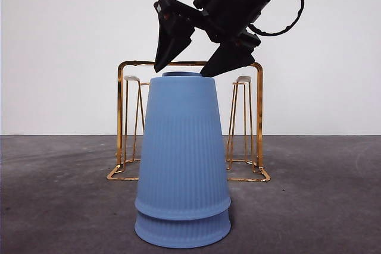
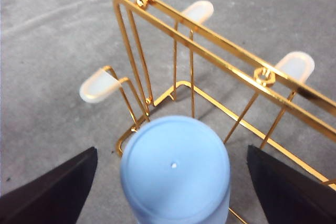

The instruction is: The left arm pick up the left cup on cup holder and place it on desk, then the right arm insert the right cup into the first cup, and then the left arm insert the mid cup into the first cup

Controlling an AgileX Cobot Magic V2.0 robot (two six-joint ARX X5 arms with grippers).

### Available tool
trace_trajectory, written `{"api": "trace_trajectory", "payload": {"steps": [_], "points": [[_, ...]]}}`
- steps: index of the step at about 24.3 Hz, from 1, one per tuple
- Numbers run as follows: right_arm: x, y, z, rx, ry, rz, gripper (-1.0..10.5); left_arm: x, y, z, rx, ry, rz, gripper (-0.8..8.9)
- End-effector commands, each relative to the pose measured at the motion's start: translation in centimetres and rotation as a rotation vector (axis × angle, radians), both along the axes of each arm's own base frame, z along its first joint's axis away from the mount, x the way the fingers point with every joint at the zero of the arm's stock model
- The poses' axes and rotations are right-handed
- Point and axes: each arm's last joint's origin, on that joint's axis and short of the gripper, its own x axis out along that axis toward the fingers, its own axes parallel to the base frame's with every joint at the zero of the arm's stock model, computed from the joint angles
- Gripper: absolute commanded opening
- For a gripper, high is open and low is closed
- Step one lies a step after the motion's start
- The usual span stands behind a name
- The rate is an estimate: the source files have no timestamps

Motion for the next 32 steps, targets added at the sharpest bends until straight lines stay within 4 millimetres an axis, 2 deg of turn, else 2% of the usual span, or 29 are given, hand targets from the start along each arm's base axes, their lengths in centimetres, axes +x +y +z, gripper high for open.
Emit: {"api": "trace_trajectory", "payload": {"steps": [1,8,16,21,26,32], "points": [[0.5,0.5,-0.1,-0.003,-0.014,0.006,4.6,-0.1,0.2,0.6,-0.023,-0.018,0.016,4.69],[0.9,0.5,-0.9,-0.008,0.015,0.014,4.1,-0.1,0.2,0.6,-0.023,-0.019,0.019,4.69],[1.0,0.6,-1.1,0.010,0.027,0.008,2.2,-0.1,0.2,0.6,-0.022,-0.018,0.019,4.69],[1.0,0.5,-0.5,0.026,0.009,0.008,2.2,-0.1,0.2,0.6,-0.021,-0.019,0.018,4.69],[-0.3,-0.5,3.2,0.087,-0.070,0.008,2.2,-0.1,0.2,0.6,-0.017,-0.024,0.016,4.69],[-3.6,-3.2,8.9,0.199,-0.207,0.008,2.2,-0.1,0.2,0.6,-0.016,-0.023,0.015,4.69]]}}
